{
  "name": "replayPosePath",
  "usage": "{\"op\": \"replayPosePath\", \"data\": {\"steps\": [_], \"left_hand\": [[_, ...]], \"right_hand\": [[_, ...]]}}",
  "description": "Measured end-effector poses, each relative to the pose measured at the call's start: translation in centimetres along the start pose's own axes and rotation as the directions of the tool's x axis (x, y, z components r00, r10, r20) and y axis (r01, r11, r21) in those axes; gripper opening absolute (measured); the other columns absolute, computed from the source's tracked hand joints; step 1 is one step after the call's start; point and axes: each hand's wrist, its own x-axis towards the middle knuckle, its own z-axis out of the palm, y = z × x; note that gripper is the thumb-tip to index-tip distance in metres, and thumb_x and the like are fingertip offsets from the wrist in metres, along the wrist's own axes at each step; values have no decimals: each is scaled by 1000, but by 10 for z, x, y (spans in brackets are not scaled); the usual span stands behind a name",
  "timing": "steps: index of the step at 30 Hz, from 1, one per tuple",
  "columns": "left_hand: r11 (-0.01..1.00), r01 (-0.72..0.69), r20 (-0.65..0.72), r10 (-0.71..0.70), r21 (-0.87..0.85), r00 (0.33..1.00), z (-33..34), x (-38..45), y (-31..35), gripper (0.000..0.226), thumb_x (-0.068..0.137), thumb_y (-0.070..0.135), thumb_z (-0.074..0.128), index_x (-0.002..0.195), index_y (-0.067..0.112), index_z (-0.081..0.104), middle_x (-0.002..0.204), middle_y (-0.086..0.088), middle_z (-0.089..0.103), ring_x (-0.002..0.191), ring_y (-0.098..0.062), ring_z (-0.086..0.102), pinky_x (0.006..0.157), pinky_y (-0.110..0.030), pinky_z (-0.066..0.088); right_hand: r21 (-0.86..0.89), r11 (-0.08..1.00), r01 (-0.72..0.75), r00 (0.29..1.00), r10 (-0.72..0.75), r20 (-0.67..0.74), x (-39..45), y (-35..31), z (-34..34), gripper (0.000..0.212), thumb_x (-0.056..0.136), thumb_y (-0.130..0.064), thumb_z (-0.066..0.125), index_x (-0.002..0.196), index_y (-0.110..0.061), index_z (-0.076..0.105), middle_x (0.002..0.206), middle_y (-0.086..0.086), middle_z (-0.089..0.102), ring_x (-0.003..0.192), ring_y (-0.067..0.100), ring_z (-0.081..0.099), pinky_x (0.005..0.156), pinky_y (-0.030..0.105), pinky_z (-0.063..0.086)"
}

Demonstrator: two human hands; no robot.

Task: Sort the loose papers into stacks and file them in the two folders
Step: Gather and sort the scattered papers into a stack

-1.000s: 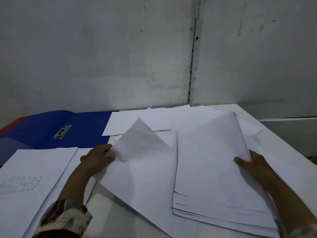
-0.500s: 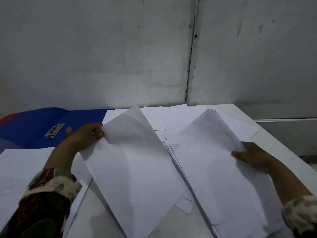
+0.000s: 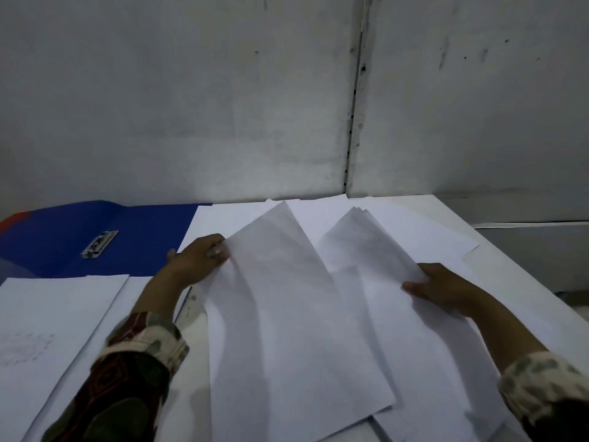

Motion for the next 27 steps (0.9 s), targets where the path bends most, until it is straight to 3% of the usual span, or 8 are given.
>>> {"op": "replayPosePath", "data": {"steps": [4,7,11,14,16,19,23,27], "left_hand": [[999,12,-42,-13,-32,999,17,4,26,15,96,30,40,89,19,47,94,0,54,95,-25,51,105,-45,22],[1000,2,-12,-2,21,1000,39,6,45,21,96,33,40,108,20,53,114,-2,58,113,-26,51,107,-43,20],[998,-30,40,28,56,999,71,6,63,26,95,33,40,117,23,51,126,-1,58,121,-20,50,108,-40,18],[997,-47,32,45,53,998,86,3,76,26,95,31,40,118,24,51,122,-2,61,119,-22,51,100,-35,25],[998,-51,8,50,30,999,94,2,85,25,95,29,39,117,24,51,117,-3,64,117,-24,52,95,-35,27],[999,-45,-26,45,3,999,103,2,92,25,95,27,40,117,23,51,113,-4,65,114,-25,54,93,-34,28],[999,-39,-19,39,-13,999,110,3,91,24,94,26,41,116,23,51,113,-2,65,114,-24,54,93,-34,29],[999,-27,-135,24,-22,991,112,4,82,30,92,32,47,122,26,51,125,-1,56,122,-24,44,104,-38,27]], "right_hand": [[135,990,28,999,-31,21,-1,-4,12,10,89,-22,61,98,-18,58,91,0,62,75,9,57,58,18,42],[203,979,11,999,-19,35,-1,-8,25,4,90,-20,59,91,-16,60,87,3,63,75,15,58,62,23,45],[302,952,-49,998,31,63,-5,-9,38,22,95,-18,49,76,-10,57,78,10,57,71,23,53,66,29,41],[353,933,-72,997,60,44,-9,-12,41,29,98,-31,42,108,-10,60,105,7,54,97,20,52,82,28,39],[337,939,-68,996,43,80,-10,-11,41,34,96,-39,42,111,-13,59,103,1,54,92,15,49,72,21,39],[336,940,-57,994,21,111,-12,-9,41,22,90,-32,58,78,-15,57,73,-3,59,66,9,55,52,13,40],[345,937,-50,993,10,118,-11,-1,42,11,87,-17,64,96,-13,63,86,0,69,71,12,64,57,15,48],[349,936,-36,999,23,41,-9,-3,45,8,87,-13,62,95,-14,61,80,-4,66,67,9,62,48,9,45]]}}
